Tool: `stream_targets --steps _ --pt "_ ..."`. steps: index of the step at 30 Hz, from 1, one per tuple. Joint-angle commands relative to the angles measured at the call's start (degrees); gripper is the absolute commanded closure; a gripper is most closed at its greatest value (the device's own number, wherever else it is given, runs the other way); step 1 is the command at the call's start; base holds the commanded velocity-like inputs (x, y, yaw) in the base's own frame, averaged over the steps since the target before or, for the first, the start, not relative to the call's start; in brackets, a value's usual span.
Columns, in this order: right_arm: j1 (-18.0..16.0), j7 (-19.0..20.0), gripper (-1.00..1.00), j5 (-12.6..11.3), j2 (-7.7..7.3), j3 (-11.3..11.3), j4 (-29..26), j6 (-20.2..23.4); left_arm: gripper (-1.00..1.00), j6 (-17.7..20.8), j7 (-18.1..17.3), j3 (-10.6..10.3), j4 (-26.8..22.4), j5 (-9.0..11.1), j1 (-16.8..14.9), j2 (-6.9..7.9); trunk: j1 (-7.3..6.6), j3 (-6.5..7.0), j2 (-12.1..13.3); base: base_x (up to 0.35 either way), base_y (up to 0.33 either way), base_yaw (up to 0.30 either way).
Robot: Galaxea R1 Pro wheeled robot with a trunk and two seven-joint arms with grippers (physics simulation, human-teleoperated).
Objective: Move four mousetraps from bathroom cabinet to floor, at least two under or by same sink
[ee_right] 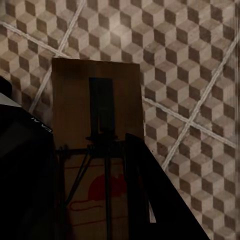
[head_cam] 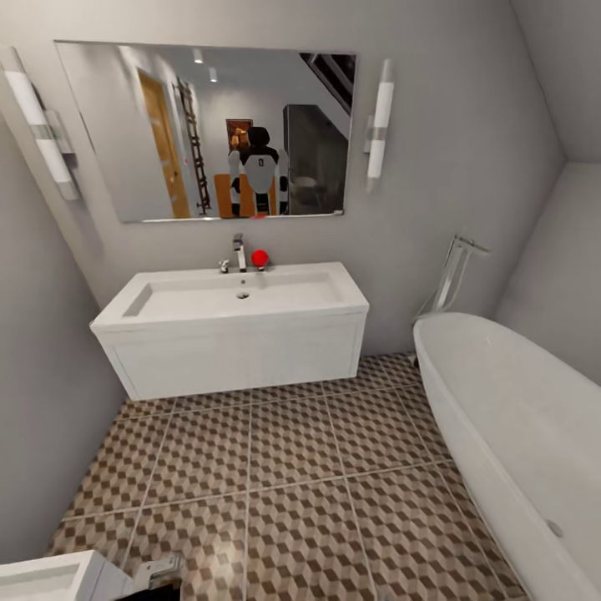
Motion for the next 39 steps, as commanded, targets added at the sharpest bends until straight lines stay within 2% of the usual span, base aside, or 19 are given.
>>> stream_targets --steps 1,9,29,39 --pt "-0.1 0.0 1.00 0.0 0.02 0.2 0.3 -0.4 1.00 0.1 0.2 -0.5 0.0 0.3 0.0 -0.01 0.04 -0.06 0.0 0.334 0.000 0.000" --pt "-0.1 0.0 1.00 0.0 0.08 0.2 0.3 -0.4 1.00 0.1 0.2 -0.5 0.0 0.2 0.0 -0.01 0.04 -0.06 0.0 0.334 -0.070 0.085" --pt "-0.1 0.0 1.00 0.0 0.11 0.2 0.3 -0.4 1.00 0.1 0.2 -0.5 0.0 0.2 0.0 -0.07 0.04 -0.06 0.0 0.327 -0.171 0.282" --pt "-0.1 0.0 1.00 0.0 0.02 0.2 0.3 -0.4 1.00 0.1 0.2 -0.5 0.0 0.2 0.0 -0.07 0.04 -0.06 0.0 0.326 -0.147 0.054"
